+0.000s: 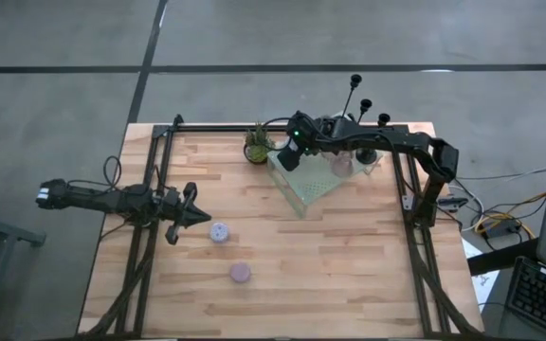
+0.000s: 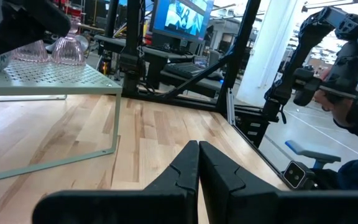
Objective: Pick & Place candle stick holders
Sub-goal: Put the blue scented candle on the shelf, then put the pink scented candle on the shelf aligned with the other scented candle
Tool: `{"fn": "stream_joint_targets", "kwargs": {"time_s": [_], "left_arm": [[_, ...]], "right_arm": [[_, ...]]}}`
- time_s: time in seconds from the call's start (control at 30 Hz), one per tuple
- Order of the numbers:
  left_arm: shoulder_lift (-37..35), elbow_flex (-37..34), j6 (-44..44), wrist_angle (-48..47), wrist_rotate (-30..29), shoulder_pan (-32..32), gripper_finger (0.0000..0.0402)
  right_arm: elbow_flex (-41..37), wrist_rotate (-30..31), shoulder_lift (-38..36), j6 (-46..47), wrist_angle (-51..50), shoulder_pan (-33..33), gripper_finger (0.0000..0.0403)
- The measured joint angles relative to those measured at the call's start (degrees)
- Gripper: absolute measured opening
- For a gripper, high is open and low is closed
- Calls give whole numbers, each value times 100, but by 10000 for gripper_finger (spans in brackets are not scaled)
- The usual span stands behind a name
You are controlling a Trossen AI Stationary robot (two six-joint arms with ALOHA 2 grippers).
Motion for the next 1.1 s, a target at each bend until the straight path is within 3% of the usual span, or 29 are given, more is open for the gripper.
{"fn": "stream_joint_targets", "kwargs": {"time_s": [0.43,0.83,1.1], "left_arm": [[0,1,0,0,0,2,14],[-2,0,0,2,1,2,14],[-2,0,0,-2,-1,0,14]], "right_arm": [[-2,-3,-7,-214,14,2,368],[94,-54,-540,-268,-183,202,368],[92,-54,-878,-224,-304,802,351]]}}
